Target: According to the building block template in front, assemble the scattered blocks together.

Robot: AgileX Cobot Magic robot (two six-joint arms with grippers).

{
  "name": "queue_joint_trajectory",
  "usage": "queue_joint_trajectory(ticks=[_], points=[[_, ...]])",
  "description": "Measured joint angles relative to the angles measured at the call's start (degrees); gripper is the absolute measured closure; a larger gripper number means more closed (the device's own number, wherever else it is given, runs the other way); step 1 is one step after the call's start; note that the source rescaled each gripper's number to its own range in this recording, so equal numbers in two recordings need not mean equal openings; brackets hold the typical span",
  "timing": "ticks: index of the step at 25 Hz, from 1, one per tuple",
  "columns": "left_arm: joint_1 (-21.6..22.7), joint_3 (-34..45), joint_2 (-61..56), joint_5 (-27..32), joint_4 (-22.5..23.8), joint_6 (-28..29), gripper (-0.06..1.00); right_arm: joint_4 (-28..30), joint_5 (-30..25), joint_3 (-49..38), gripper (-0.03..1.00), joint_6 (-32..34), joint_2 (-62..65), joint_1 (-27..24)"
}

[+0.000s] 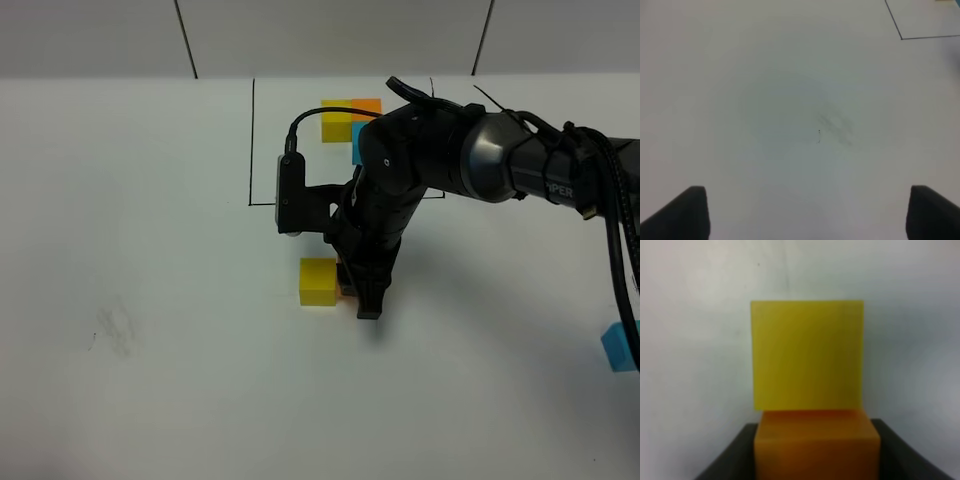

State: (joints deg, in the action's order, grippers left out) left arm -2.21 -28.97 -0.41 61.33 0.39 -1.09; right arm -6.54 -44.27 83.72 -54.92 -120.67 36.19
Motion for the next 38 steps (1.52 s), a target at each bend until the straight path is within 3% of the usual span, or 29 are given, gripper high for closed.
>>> queue_joint_trajectory(ticks=[21, 23, 25, 27, 29, 34, 38], points=[[0.0, 0.0, 0.0, 0.0, 0.0, 0.0, 0.27, -0.9, 1.2, 0.5, 0.72, -0.7, -2.7, 0.0], [0.0, 0.0, 0.0, 0.0, 0.0, 0.0, 0.27, -0.6, 1.0, 0.5, 0.62, -0.5, -2.3, 0.0], [0.0, 0.0, 0.0, 0.0, 0.0, 0.0, 0.27, 0.2, 0.2, 0.5, 0.39, 1.0, -1.2, 0.0], [0.0, 0.0, 0.0, 0.0, 0.0, 0.0, 0.27, 1.5, -0.2, 0.5, 0.16, 6.1, 0.9, -0.3], [0.0, 0.0, 0.0, 0.0, 0.0, 0.0, 0.27, 3.9, -1.0, 0.5, 0.04, 14.8, 3.7, -1.2], [0.0, 0.0, 0.0, 0.0, 0.0, 0.0, 0.27, 9.7, -8.5, -1.6, -0.03, 44.3, 10.2, -7.7], [0.0, 0.0, 0.0, 0.0, 0.0, 0.0, 0.27, 11.9, -11.6, -8.5, 0.02, 57.2, 18.3, -15.0]])
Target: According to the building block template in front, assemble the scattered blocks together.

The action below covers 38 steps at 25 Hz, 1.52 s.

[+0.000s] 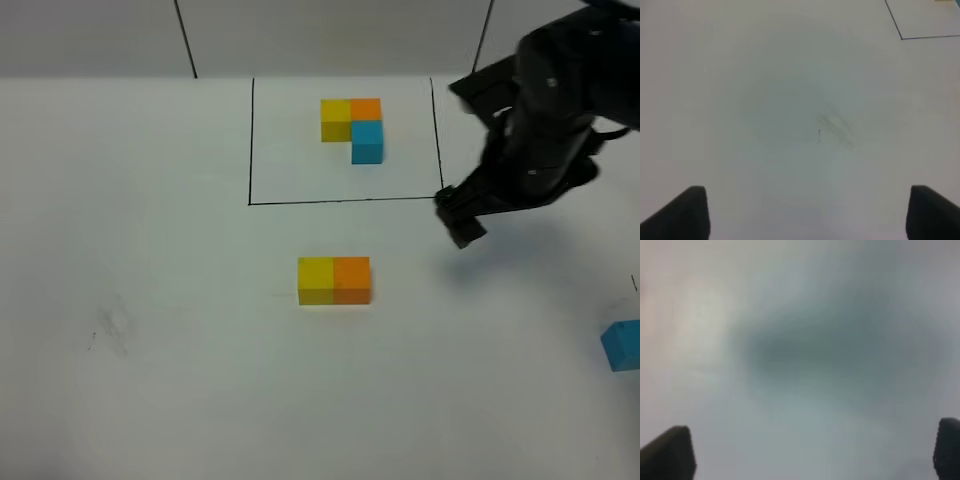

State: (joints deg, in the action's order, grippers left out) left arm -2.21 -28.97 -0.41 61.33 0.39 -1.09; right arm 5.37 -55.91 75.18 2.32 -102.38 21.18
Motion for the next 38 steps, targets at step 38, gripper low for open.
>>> queue_joint_trajectory(ticks=[38], points=[[0.0, 0.0, 0.0, 0.0, 0.0, 0.0, 0.27, 1.3, 27.7, -38.3, 0.1, 3.5, 7.7, -19.7]])
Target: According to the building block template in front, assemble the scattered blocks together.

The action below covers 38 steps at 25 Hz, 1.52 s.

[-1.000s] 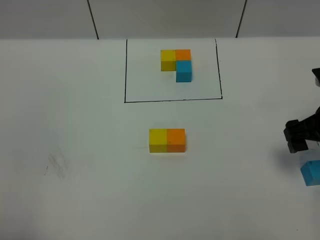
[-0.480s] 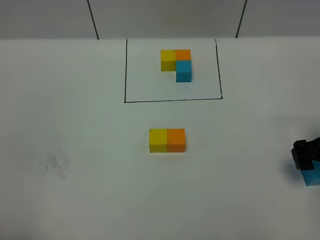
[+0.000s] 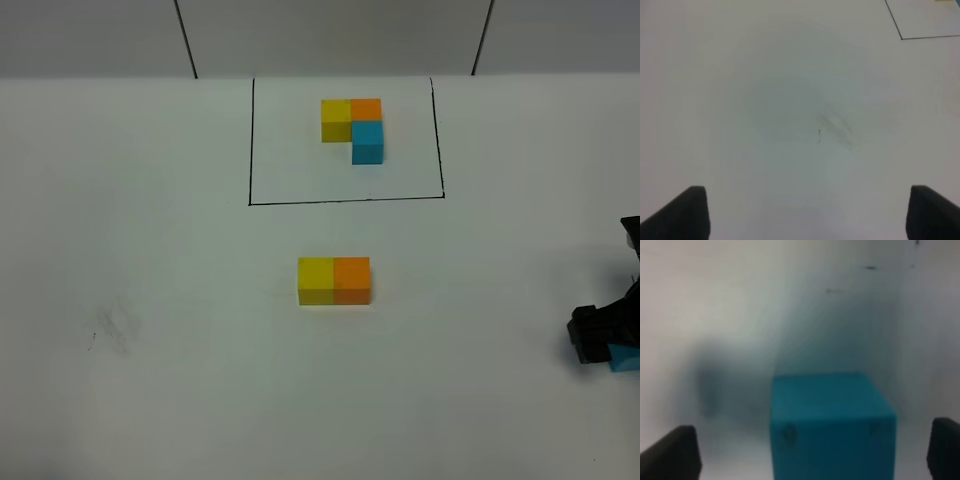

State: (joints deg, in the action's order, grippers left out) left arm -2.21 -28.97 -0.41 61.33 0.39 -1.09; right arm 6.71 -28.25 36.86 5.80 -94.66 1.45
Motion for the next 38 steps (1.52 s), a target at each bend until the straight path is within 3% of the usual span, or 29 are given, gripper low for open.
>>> queue_joint_trajectory(ticks=[2, 4, 7, 12, 15, 20, 23, 27, 30, 33, 35, 38], points=[[0.0, 0.0, 0.0, 0.0, 0.0, 0.0, 0.27, -0.1, 0.5, 0.0, 0.15, -0.1, -0.9, 0.0], [0.0, 0.0, 0.0, 0.0, 0.0, 0.0, 0.27, -0.1, 0.5, 0.0, 0.3, -0.4, -1.4, 0.0], [0.0, 0.0, 0.0, 0.0, 0.0, 0.0, 0.27, -0.2, 0.4, 0.0, 0.75, -0.8, -1.4, 0.0], [0.0, 0.0, 0.0, 0.0, 0.0, 0.0, 0.27, -1.2, -0.9, 0.0, 0.72, -0.8, 1.3, 0.0], [0.0, 0.0, 0.0, 0.0, 0.0, 0.0, 0.27, -5.0, -3.4, 0.0, 0.72, -0.8, 6.2, 0.2], [0.0, 0.0, 0.0, 0.0, 0.0, 0.0, 0.27, -7.4, -7.9, 0.0, 0.72, 2.8, 16.0, 4.8], [0.0, 0.0, 0.0, 0.0, 0.0, 0.0, 0.27, -7.6, -8.1, 0.0, 0.72, 10.2, 19.3, 12.2], [0.0, 0.0, 0.0, 0.0, 0.0, 0.0, 0.27, -6.0, -6.3, 0.0, 0.72, 24.4, 18.6, 26.3], [0.0, 0.0, 0.0, 0.0, 0.0, 0.0, 0.27, -0.7, -5.8, 2.2, 0.72, 40.0, 15.4, 35.7], [0.0, 0.0, 0.0, 0.0, 0.0, 0.0, 0.27, 4.3, -9.1, 7.1, 0.72, 54.9, 9.4, 43.4], [0.0, 0.0, 0.0, 0.0, 0.0, 0.0, 0.27, 6.6, -12.5, 11.8, 0.72, 60.9, 4.4, 47.4], [0.0, 0.0, 0.0, 0.0, 0.0, 0.0, 0.27, 7.5, -15.6, 18.4, 0.72, 63.5, -1.8, 51.0]])
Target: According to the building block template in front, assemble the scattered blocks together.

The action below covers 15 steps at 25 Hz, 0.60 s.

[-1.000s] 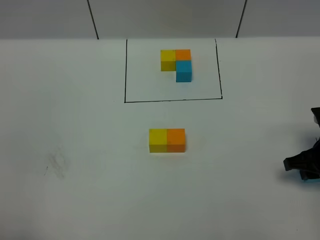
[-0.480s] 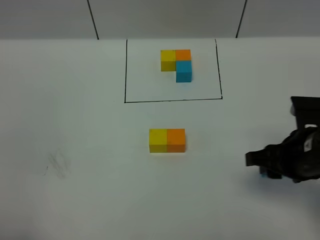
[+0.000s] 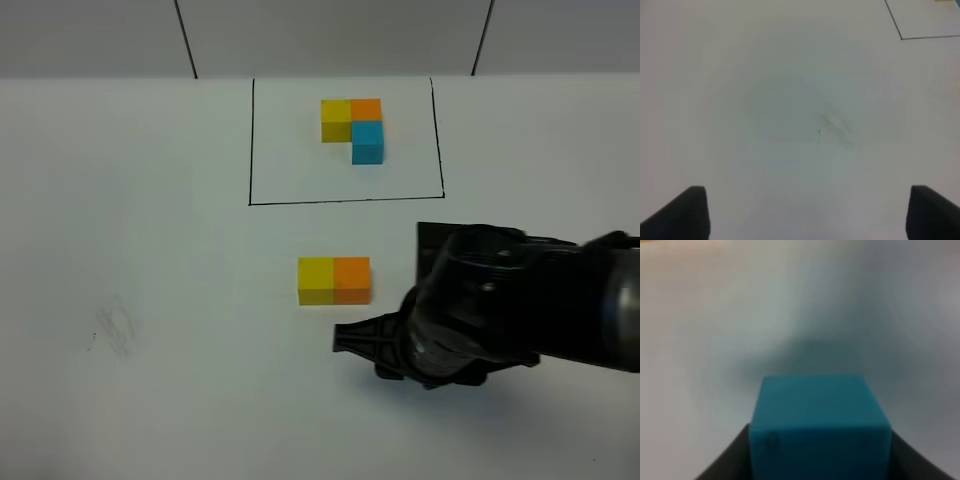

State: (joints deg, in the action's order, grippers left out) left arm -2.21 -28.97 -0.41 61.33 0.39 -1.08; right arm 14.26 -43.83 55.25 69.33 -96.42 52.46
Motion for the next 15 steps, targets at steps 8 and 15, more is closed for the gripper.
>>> queue_joint_trajectory(ticks=[8, 15], points=[[0.0, 0.0, 0.0, 0.0, 0.0, 0.0, 0.27, -0.4, 1.5, 10.9, 0.72, -3.2, -11.7, 3.1], [0.0, 0.0, 0.0, 0.0, 0.0, 0.0, 0.27, -0.6, -0.7, 17.5, 0.72, -6.4, -18.9, 2.9]])
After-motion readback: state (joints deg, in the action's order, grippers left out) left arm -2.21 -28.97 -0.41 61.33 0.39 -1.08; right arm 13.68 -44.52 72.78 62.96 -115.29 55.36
